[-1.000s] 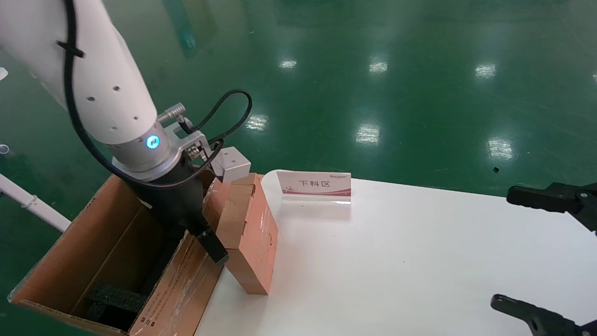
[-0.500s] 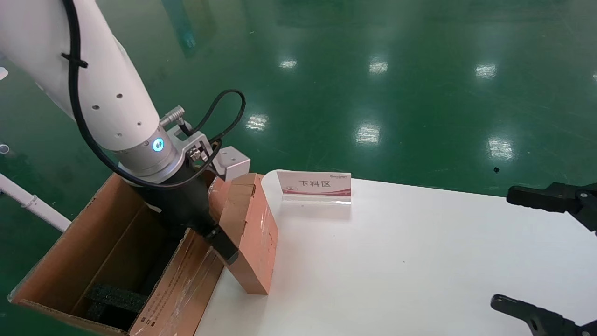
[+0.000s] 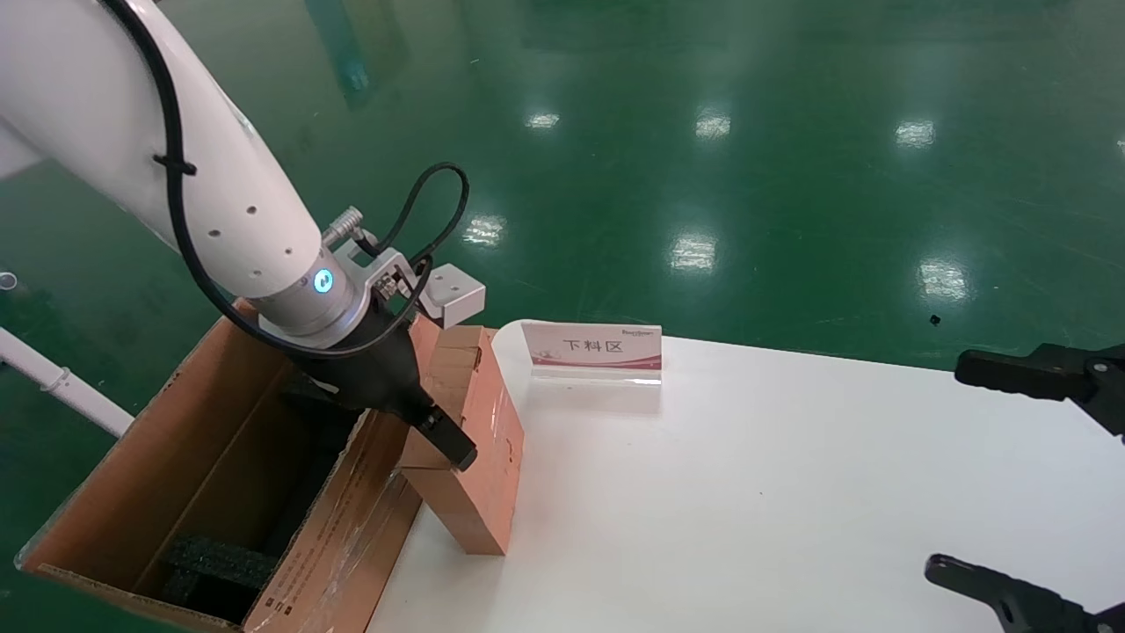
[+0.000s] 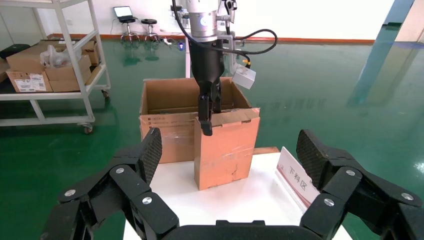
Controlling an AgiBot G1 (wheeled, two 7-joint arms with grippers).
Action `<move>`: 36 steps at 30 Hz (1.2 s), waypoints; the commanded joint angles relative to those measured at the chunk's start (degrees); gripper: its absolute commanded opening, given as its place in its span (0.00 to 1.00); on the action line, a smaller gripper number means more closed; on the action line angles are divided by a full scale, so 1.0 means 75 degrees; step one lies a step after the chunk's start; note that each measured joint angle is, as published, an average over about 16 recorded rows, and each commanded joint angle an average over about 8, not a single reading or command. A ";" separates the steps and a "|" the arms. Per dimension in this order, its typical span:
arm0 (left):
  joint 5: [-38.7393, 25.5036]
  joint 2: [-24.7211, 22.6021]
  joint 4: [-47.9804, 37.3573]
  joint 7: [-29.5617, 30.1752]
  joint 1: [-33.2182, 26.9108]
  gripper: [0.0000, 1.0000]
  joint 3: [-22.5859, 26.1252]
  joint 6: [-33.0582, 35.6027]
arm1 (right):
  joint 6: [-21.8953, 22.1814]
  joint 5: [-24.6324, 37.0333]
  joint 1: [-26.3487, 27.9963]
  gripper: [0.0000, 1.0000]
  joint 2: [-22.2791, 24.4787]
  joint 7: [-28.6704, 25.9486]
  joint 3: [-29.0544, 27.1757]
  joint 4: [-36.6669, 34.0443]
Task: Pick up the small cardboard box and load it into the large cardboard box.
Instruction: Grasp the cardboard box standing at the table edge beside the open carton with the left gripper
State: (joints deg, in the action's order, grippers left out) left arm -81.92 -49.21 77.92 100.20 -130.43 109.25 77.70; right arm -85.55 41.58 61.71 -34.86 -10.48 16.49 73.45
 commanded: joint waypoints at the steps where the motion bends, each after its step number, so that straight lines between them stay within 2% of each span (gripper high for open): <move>1: -0.0051 0.0009 0.0001 0.0043 0.0053 1.00 0.0015 -0.0080 | 0.0000 -0.0001 0.0000 1.00 0.0000 0.0001 0.0001 0.0000; 17: 0.0228 0.0014 -0.0003 -0.0063 0.0163 1.00 0.0054 0.0150 | 0.0004 -0.0006 0.0002 1.00 0.0004 0.0005 0.0009 0.0000; 36: 0.0110 0.0120 -0.0030 0.0096 0.0439 1.00 0.0083 -0.0278 | 0.0008 -0.0013 0.0004 1.00 0.0008 0.0009 0.0018 0.0000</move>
State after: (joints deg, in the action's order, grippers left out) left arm -81.29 -48.39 77.71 101.23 -127.19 109.98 75.74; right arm -85.49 41.48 61.74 -34.80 -10.42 16.63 73.44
